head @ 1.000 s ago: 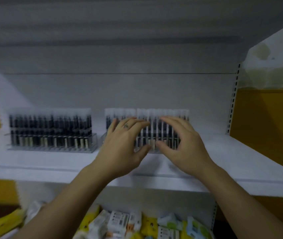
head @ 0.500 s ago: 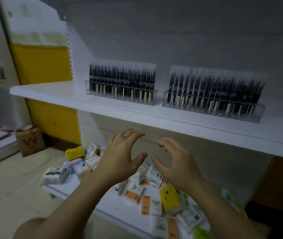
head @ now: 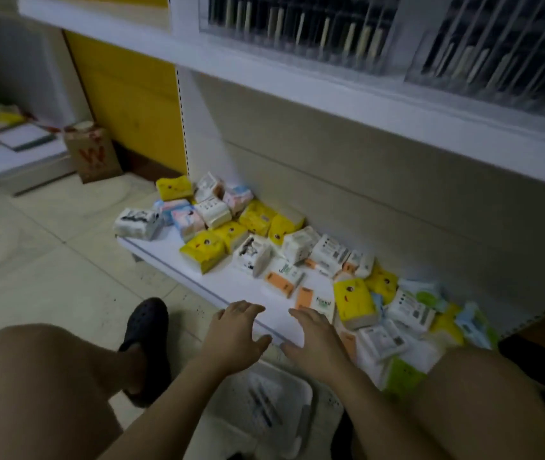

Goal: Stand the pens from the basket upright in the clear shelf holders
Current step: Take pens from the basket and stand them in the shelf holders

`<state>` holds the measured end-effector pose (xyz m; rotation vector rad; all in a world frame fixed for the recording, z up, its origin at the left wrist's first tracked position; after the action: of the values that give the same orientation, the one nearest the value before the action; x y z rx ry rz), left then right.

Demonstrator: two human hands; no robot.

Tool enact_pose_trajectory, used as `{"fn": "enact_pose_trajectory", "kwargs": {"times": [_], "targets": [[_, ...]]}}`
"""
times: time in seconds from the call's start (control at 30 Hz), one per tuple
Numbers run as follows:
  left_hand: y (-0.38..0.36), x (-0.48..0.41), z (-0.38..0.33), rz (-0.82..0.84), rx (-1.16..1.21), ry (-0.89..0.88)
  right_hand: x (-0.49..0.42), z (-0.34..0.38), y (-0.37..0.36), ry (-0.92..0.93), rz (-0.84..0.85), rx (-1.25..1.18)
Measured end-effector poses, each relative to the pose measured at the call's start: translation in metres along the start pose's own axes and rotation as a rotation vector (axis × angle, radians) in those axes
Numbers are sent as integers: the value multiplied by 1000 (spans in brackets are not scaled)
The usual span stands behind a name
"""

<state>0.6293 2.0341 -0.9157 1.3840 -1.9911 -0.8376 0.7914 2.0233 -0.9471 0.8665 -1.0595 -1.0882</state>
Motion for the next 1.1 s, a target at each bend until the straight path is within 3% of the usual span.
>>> {"fn": "enact_pose_trajectory", "kwargs": {"times": [0.23, 0.5, 0.8, 0.97, 1.1], "targets": [[-95, 33, 93, 242, 196, 385, -4, -9, -92, -17, 312, 86], [-149, 32, 135, 365, 228, 510, -22, -32, -148, -180, 571, 38], [-200, 38, 176, 308, 627, 812, -44, -15, -248, -145, 810, 85], [-219, 42, 195, 258, 733, 846, -48, -28, -292, -127, 913, 156], [-220, 27, 211, 179, 805, 902, -56, -41, -317, -222, 956, 149]]}}
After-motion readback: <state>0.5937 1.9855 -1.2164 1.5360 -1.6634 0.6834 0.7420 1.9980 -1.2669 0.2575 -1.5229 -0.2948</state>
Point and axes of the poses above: each hand's wrist, its own x-axis away from the middle knuckle, its own y-axis out of the back of the hand, z = x × y, the point moved 7 cm from there along -x, towards the middle knuckle, and after that the axes turned 14 degrees about x, right-handed, at the moved point
